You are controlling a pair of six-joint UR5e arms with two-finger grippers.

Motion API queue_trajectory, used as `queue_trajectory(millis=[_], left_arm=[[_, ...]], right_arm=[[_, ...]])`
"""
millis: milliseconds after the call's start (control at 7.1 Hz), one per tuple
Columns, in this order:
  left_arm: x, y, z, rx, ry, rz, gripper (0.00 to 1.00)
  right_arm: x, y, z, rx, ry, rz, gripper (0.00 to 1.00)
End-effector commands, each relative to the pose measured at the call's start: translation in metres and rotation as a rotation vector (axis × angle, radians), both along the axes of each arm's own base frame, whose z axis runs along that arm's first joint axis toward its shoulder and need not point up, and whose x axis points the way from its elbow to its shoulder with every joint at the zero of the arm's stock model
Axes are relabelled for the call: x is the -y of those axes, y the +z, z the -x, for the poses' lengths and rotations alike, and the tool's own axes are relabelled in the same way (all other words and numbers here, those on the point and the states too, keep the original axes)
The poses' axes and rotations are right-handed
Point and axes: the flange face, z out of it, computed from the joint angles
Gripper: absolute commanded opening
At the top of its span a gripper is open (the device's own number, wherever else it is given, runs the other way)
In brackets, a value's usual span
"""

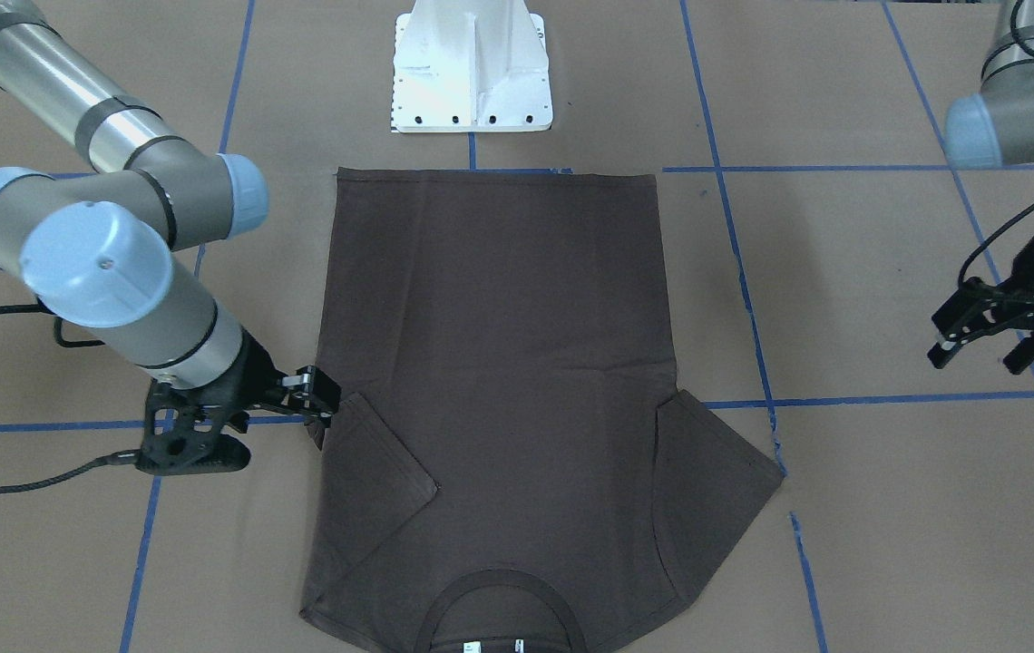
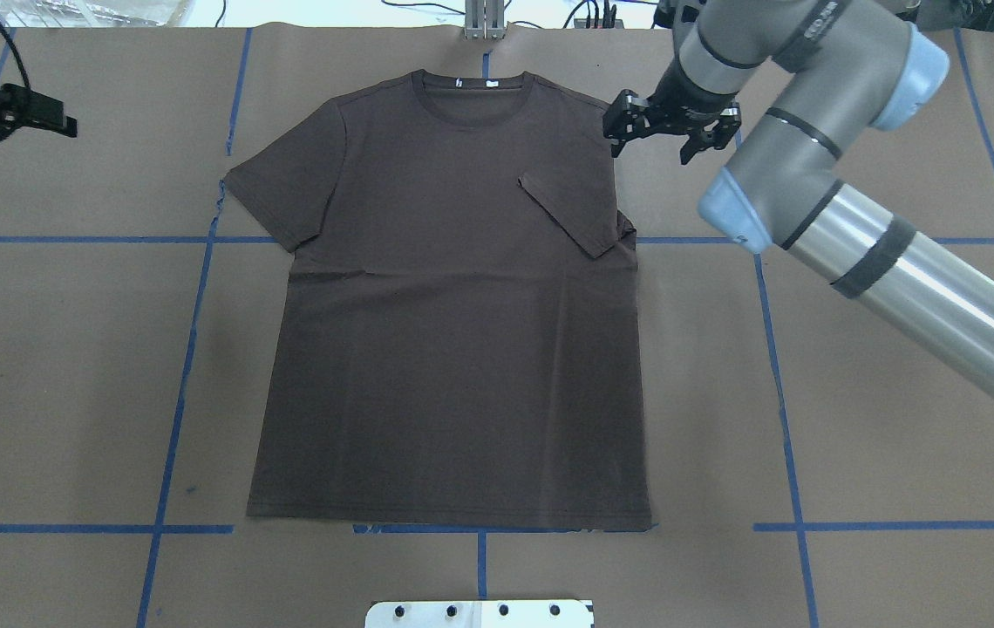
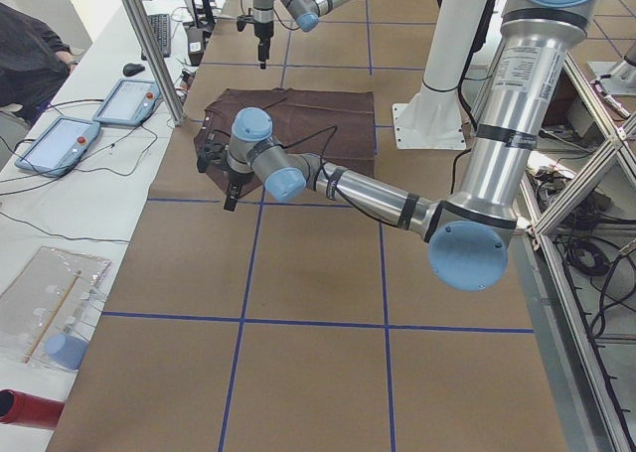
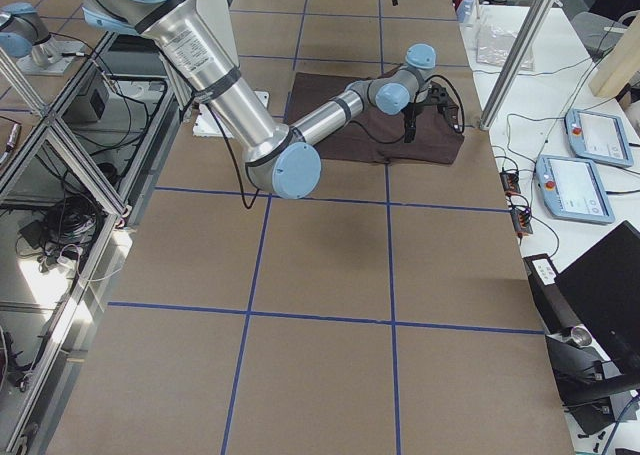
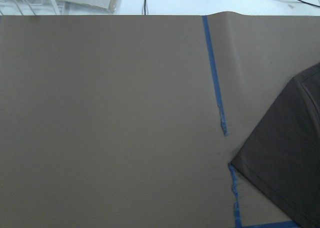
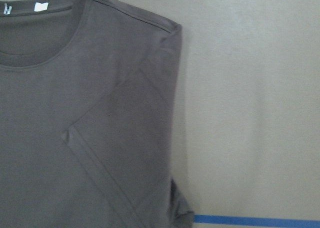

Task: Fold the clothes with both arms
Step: 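Move the left gripper to the other sleeve while the right arm lifts away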

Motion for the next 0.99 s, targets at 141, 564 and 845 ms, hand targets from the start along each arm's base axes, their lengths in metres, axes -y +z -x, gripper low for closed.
queue_trajectory(millis=[141,564,845], left_arm=[[0.017,-0.026,-0.17,0.013,-0.155,0.015,1.0],[0.031,0.016,-0.199,0.005,-0.198,-0.024,1.0],[0.045,0.018,-0.22,0.034,-0.208,-0.019,0.99]], right_arm=[[0.002,0.065,-0.105,0.041,-0.044,0.001,1.0],[-0.001,0.067,-0.095,0.029,-0.054,-0.007,1.0],[0.001,0.064,-0.092,0.031,-0.056,-0.008,1.0]])
